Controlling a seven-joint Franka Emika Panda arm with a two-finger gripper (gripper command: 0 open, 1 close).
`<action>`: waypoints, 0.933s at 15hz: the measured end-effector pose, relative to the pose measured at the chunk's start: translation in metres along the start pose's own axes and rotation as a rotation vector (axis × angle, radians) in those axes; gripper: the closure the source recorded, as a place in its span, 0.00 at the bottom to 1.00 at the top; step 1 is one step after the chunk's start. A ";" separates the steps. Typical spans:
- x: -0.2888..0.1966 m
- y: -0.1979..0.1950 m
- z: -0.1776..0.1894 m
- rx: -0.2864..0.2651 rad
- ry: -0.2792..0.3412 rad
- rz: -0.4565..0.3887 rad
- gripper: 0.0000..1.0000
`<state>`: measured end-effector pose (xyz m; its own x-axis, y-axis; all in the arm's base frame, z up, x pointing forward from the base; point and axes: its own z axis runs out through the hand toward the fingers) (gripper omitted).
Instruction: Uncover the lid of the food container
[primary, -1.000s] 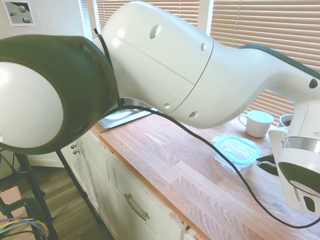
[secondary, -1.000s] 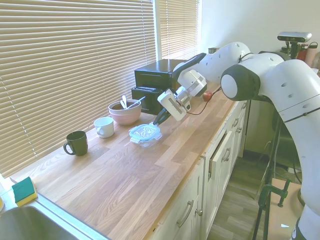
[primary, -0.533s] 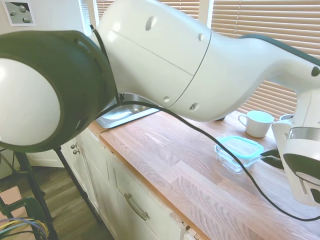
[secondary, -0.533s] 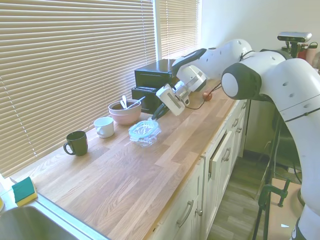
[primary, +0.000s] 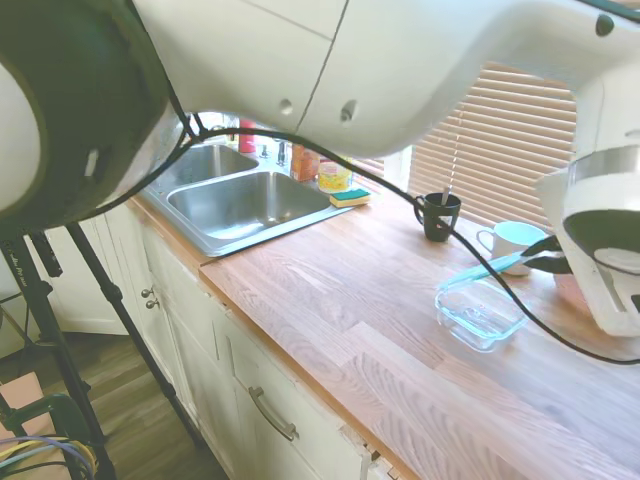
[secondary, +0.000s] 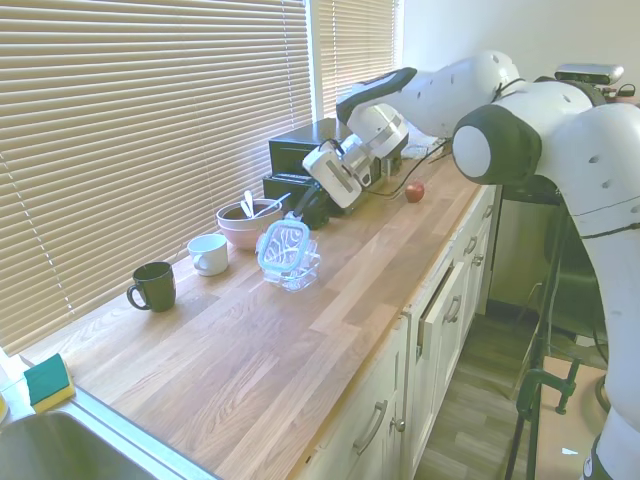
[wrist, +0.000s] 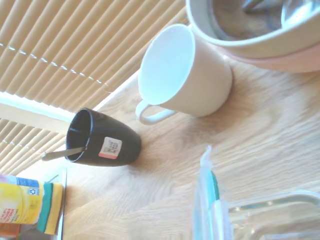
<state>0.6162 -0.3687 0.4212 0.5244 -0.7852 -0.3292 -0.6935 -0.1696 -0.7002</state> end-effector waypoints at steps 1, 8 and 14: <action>-0.007 -0.007 0.000 -0.004 -0.003 -0.013 1.00; -0.048 -0.033 0.027 -0.054 -0.044 -0.073 1.00; -0.100 -0.059 0.033 -0.097 -0.043 -0.155 1.00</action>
<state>0.6207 -0.2608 0.4744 0.6479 -0.7192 -0.2510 -0.6464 -0.3448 -0.6806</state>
